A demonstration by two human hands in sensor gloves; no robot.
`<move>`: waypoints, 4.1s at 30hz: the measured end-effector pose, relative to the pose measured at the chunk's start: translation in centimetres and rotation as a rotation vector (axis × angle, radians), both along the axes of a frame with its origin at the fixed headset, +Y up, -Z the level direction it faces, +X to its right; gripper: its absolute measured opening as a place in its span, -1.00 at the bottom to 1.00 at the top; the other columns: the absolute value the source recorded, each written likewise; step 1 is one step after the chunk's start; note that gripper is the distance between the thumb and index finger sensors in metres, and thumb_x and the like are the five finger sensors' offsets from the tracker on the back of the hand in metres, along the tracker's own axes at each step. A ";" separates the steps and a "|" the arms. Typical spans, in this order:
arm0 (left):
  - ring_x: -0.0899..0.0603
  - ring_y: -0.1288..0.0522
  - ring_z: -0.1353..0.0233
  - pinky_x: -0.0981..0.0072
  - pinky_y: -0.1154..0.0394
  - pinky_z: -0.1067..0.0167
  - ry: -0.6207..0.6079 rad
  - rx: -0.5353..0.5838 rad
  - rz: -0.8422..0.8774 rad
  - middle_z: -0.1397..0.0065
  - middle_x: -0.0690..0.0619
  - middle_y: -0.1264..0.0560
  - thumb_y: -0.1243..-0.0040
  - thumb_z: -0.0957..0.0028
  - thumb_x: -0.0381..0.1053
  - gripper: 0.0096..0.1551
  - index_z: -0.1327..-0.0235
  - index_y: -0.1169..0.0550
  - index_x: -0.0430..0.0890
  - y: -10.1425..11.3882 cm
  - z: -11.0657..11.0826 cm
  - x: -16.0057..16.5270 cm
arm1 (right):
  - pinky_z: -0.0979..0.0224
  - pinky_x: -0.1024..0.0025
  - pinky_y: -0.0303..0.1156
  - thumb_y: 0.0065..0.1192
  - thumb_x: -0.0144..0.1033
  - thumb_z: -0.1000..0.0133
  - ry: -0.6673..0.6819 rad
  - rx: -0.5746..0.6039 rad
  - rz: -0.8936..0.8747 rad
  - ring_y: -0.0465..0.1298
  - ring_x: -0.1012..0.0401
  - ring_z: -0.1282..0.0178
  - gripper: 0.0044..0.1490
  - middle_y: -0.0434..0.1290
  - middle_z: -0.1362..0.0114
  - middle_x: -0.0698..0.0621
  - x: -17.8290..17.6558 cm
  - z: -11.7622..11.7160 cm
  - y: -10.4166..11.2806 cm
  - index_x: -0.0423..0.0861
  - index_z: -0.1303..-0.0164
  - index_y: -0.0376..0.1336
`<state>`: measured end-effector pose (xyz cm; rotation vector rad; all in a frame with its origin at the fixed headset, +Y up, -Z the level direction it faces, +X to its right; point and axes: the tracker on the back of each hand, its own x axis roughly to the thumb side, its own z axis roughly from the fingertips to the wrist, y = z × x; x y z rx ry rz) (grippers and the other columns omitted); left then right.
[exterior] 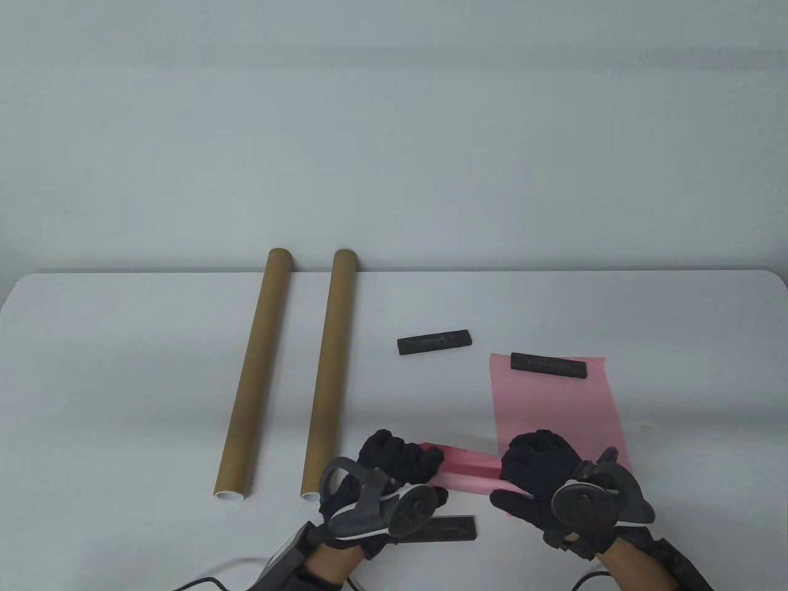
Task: Roll up papers and store in mailing tubes
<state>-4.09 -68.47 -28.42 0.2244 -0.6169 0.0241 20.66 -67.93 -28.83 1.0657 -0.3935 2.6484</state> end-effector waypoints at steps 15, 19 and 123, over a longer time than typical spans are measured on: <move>0.01 -0.73 -0.08 -0.04 -0.45 -0.42 0.005 -0.006 0.003 -0.03 0.18 -0.69 -0.16 0.27 0.46 -0.22 -0.21 -0.54 0.13 0.0 0.0 -0.1 | -0.37 -0.35 0.40 0.27 0.24 -0.04 -0.001 0.011 -0.003 0.59 -0.20 -0.33 -0.33 0.67 -0.17 -0.11 0.1 0.1 0.0 -0.12 0.14 0.59; 0.04 -0.76 0.11 -0.01 -0.49 -0.38 -0.005 -0.037 0.016 0.18 0.20 -0.73 -0.08 0.28 0.49 -0.24 -0.09 -0.62 0.10 0.0 -0.2 -0.1 | -0.40 -0.39 0.33 0.40 0.22 0.01 -0.006 0.021 0.032 0.45 -0.29 -0.47 -0.20 0.50 -0.42 -0.18 0.1 0.0 -0.1 -0.15 -0.22 0.45; 0.06 -0.76 0.19 0.00 -0.50 -0.38 -0.042 0.006 0.027 0.24 0.21 -0.74 -0.14 0.29 0.49 -0.25 -0.05 -0.65 0.10 0.5 0.3 0.0 | -0.40 -0.38 0.36 0.26 0.27 -0.03 -0.006 0.061 -0.073 0.51 -0.25 -0.44 -0.24 0.59 -0.33 -0.16 0.4 0.3 0.2 -0.14 -0.07 0.54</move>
